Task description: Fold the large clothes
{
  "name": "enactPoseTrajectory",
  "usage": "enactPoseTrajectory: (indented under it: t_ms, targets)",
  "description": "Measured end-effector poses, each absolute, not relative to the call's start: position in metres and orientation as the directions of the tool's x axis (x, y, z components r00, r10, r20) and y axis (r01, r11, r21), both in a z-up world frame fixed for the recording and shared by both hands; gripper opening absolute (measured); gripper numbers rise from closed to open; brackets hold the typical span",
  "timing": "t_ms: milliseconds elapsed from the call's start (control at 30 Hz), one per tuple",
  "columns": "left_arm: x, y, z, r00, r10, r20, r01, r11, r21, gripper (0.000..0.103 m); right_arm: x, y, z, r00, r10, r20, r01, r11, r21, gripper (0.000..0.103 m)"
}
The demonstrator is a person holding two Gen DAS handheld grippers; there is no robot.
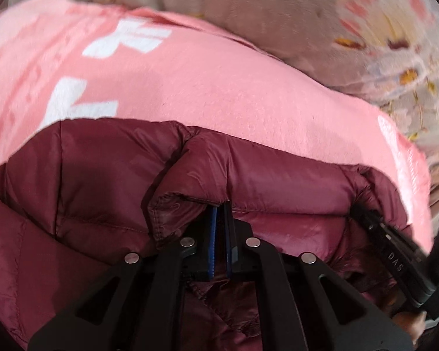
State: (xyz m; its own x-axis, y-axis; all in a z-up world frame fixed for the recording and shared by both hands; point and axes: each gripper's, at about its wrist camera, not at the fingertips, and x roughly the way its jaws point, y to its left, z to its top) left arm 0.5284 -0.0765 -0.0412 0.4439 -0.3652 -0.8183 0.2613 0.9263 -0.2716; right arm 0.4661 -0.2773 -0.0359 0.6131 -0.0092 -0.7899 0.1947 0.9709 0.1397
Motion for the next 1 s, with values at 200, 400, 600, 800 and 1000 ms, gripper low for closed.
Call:
enactPoseTrajectory:
  t_ms: [200, 400, 600, 800, 1000]
  targets:
    - [0.515, -0.094, -0.043, 0.555, -0.275, -0.785, 0.295, 0.947, -0.124, 0.004, 0.47, -0.266, -0.034, 0.624, -0.106, -0.774, 0.195, 0.981, 0.023, 0.004]
    - [0.514, -0.091, -0.042, 0.565, -0.275, -0.778, 0.294, 0.948, -0.122, 0.004, 0.471, -0.267, -0.035, 0.628, -0.106, -0.771, 0.196, 0.98, 0.025, 0.004]
    - [0.514, -0.09, -0.041, 0.57, -0.267, -0.777, 0.294, 0.949, -0.111, 0.004, 0.469, -0.27, -0.035, 0.632, -0.093, -0.77, 0.197, 0.979, 0.044, 0.004]
    - [0.513, -0.09, -0.041, 0.572, -0.263, -0.777, 0.296, 0.95, -0.103, 0.004, 0.469, -0.269, -0.034, 0.631, -0.093, -0.77, 0.197, 0.979, 0.043, 0.004]
    - [0.514, -0.09, -0.042, 0.574, -0.26, -0.776, 0.297, 0.95, -0.099, 0.004, 0.47, -0.27, -0.035, 0.631, -0.085, -0.771, 0.2, 0.978, 0.056, 0.005]
